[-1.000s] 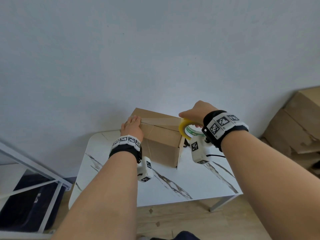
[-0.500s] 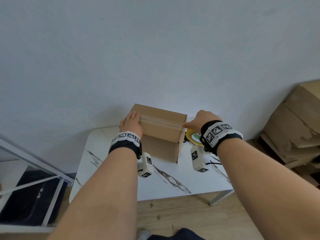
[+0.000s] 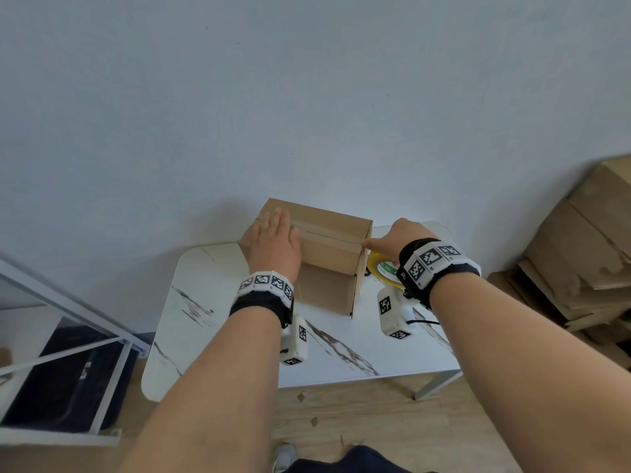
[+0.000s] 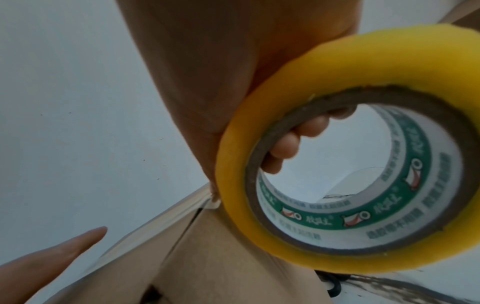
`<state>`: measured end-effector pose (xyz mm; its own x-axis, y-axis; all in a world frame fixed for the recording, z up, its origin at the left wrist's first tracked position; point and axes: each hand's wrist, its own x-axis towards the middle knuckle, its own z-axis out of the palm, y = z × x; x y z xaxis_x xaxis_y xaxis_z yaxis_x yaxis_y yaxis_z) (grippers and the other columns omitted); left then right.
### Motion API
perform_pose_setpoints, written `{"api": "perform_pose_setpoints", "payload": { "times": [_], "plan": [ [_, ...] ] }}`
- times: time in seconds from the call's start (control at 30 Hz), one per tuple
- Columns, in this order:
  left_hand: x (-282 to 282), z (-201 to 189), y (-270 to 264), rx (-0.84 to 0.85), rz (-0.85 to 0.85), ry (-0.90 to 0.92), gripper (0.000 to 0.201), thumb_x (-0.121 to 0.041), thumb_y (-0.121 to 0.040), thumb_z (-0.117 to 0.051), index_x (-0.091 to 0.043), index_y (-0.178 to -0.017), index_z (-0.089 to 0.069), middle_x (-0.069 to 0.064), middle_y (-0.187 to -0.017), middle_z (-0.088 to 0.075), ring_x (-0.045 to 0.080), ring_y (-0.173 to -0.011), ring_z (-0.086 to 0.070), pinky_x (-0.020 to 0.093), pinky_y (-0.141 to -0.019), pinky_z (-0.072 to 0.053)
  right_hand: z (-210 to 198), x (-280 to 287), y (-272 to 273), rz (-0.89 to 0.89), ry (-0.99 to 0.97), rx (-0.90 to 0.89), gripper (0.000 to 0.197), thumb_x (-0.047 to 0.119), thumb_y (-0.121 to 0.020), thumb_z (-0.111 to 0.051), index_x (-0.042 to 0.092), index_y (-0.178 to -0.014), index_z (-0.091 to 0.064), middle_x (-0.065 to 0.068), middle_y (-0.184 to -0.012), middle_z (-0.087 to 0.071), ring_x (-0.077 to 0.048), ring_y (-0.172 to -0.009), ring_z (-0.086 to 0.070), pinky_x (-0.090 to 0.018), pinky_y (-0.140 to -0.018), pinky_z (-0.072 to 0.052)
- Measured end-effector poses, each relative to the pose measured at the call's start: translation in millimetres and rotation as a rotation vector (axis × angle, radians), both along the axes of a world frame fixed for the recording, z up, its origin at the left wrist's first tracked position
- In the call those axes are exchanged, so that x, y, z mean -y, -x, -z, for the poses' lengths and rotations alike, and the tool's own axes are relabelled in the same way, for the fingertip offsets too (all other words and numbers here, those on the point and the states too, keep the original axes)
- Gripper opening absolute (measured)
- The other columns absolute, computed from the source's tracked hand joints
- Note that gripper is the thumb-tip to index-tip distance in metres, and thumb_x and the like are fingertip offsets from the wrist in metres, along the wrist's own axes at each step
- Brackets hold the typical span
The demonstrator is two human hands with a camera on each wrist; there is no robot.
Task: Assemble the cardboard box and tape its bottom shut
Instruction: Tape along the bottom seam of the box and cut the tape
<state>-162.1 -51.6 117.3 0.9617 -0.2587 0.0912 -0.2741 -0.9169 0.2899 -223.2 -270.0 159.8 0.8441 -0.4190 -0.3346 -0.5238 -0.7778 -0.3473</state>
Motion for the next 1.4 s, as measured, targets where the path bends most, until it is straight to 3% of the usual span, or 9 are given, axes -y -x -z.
{"api": "perform_pose_setpoints", "payload": {
  "times": [0.2, 0.4, 0.6, 0.83, 1.0, 1.17, 1.23, 1.3, 1.4],
  "plan": [
    [10.6, 11.4, 17.4, -0.056, 0.128, -0.175, 0.053, -0.038, -0.103, -0.009, -0.022, -0.153, -0.013, -0.003, -0.162, -0.005, 0.012, -0.15, -0.001, 0.036, -0.122, 0.002, 5.3, 1.9, -4.7, -0.006, -0.011, -0.007, 0.049, 0.06, -0.079, -0.061, 0.013, -0.071, -0.052, -0.004, -0.07, -0.063, -0.022, -0.065, -0.06, -0.029, -0.06, -0.046],
    [12.9, 4.1, 16.8, -0.025, 0.082, -0.044, 0.05, -0.035, -0.103, -0.024, -0.02, -0.15, -0.026, 0.0, -0.161, -0.01, 0.017, -0.15, -0.006, 0.036, -0.123, -0.005, 6.7, 2.3, -5.6, -0.015, -0.008, -0.004, 0.049, 0.06, -0.08, -0.061, 0.014, -0.07, -0.048, -0.004, -0.069, -0.06, -0.022, -0.067, -0.058, -0.028, -0.059, -0.044],
    [23.7, 4.3, 18.1, -0.058, 0.118, -0.097, 0.047, -0.028, -0.105, -0.019, -0.024, -0.151, -0.023, -0.003, -0.161, -0.014, 0.017, -0.149, -0.008, 0.041, -0.122, -0.004, 7.2, 3.7, -7.8, -0.003, -0.034, -0.001, 0.047, 0.058, -0.08, -0.062, 0.014, -0.069, -0.049, -0.003, -0.068, -0.059, -0.019, -0.063, -0.057, -0.028, -0.058, -0.043],
    [43.4, 6.8, 31.3, -0.003, 0.27, 0.0, 0.042, -0.02, -0.103, -0.03, -0.026, -0.142, -0.043, -0.005, -0.156, -0.03, 0.023, -0.146, -0.019, 0.037, -0.121, -0.012, 15.0, 2.9, -10.7, 0.006, -0.012, -0.021, 0.057, 0.071, -0.071, -0.058, 0.014, -0.068, -0.054, -0.007, -0.073, -0.067, -0.025, -0.072, -0.066, -0.035, -0.072, -0.055],
    [47.9, 4.9, 33.8, 0.04, 0.24, 0.009, 0.04, -0.018, -0.1, -0.034, -0.025, -0.136, -0.051, -0.006, -0.151, -0.038, 0.022, -0.142, -0.026, 0.037, -0.118, -0.021, 24.5, 4.1, -7.0, -0.053, -0.004, -0.057, 0.063, 0.074, -0.079, -0.047, 0.012, -0.069, -0.058, -0.001, -0.055, -0.053, -0.016, -0.049, -0.051, -0.026, -0.05, -0.04],
    [57.0, -5.8, 27.2, 0.096, 0.207, 0.111, 0.023, -0.025, -0.096, -0.045, -0.013, -0.105, -0.062, 0.0, -0.124, -0.054, 0.022, -0.126, -0.045, 0.033, -0.106, -0.036, 21.0, -0.5, -2.8, -0.028, -0.076, -0.003, 0.062, 0.069, -0.082, -0.052, 0.013, -0.057, -0.039, 0.0, -0.054, -0.042, -0.017, -0.049, -0.042, -0.028, -0.048, -0.031],
    [59.8, -10.5, 22.2, 0.045, 0.157, 0.105, 0.021, -0.029, -0.094, -0.048, -0.013, -0.102, -0.058, 0.001, -0.122, -0.055, 0.023, -0.119, -0.05, 0.035, -0.1, -0.042, 20.6, -3.2, -5.3, -0.013, -0.109, 0.013, 0.057, 0.064, -0.084, -0.053, 0.012, -0.061, -0.045, 0.0, -0.057, -0.044, -0.017, -0.051, -0.044, -0.028, -0.049, -0.031],
    [58.3, -13.0, 17.3, 0.017, 0.108, 0.095, 0.021, -0.032, -0.094, -0.047, -0.016, -0.103, -0.055, 0.002, -0.113, -0.056, 0.024, -0.106, -0.056, 0.035, -0.088, -0.046, 18.1, -6.9, -10.9, -0.014, -0.159, 0.009, 0.047, 0.055, -0.088, -0.051, 0.009, -0.078, -0.058, -0.002, -0.068, -0.053, -0.018, -0.06, -0.05, -0.027, -0.053, -0.034],
    [47.6, -6.3, 6.6, 0.046, 0.106, 0.007, 0.035, -0.032, -0.098, -0.039, -0.019, -0.129, -0.048, 0.001, -0.136, -0.047, 0.022, -0.125, -0.045, 0.036, -0.1, -0.039, 12.5, -13.1, -22.3, -0.015, -0.294, 0.019, 0.031, 0.042, -0.092, -0.053, 0.011, -0.095, -0.054, -0.005, -0.092, -0.054, -0.023, -0.084, -0.049, -0.027, -0.064, -0.038]
  ]
}}
